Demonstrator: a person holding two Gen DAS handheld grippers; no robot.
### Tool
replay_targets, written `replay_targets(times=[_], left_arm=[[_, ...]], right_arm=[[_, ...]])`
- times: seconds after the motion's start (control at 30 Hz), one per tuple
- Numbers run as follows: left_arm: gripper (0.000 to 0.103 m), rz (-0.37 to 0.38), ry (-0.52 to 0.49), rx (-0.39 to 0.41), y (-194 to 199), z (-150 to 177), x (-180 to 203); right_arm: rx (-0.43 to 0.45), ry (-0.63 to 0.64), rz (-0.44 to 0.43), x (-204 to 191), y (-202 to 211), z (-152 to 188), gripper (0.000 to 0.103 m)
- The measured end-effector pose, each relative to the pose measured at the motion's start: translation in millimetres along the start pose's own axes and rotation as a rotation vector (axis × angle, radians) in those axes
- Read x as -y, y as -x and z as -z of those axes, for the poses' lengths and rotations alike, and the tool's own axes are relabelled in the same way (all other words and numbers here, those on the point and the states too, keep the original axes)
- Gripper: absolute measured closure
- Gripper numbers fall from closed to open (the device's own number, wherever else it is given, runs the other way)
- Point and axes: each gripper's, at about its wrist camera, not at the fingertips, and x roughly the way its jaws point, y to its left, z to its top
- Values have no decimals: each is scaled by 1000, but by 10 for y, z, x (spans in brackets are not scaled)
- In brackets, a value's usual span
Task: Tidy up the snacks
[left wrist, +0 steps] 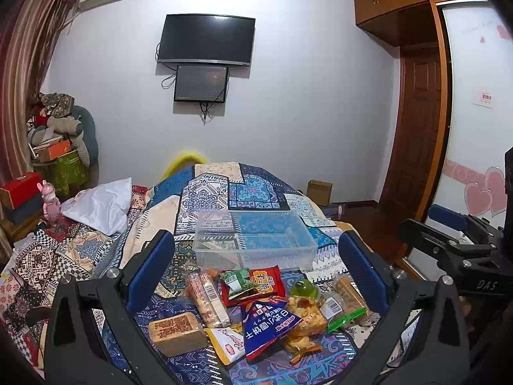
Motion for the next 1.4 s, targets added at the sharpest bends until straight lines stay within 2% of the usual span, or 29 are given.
replay_targets(times=[0.67,1.03,1.1,1.23,1.4], left_arm=[[0,-2,6,-1,-21,17,-14],[0,15,14,-25,-83,60,-75],[2,14,12,-38,-123,81,-102],[18,-12,13,-99,-261,163,-220],[19,-56,27,-200,-470,364,-459]], right_arm=[[-1,-3,-9,-26,6,-10,0],[-34,-25,-34,46,-95,25,0],[-45,-27,-30,70,-126,45,0],[-89,-28,-21,167,-228,101,0],[-181,-58,-9,378,-390,246,0]])
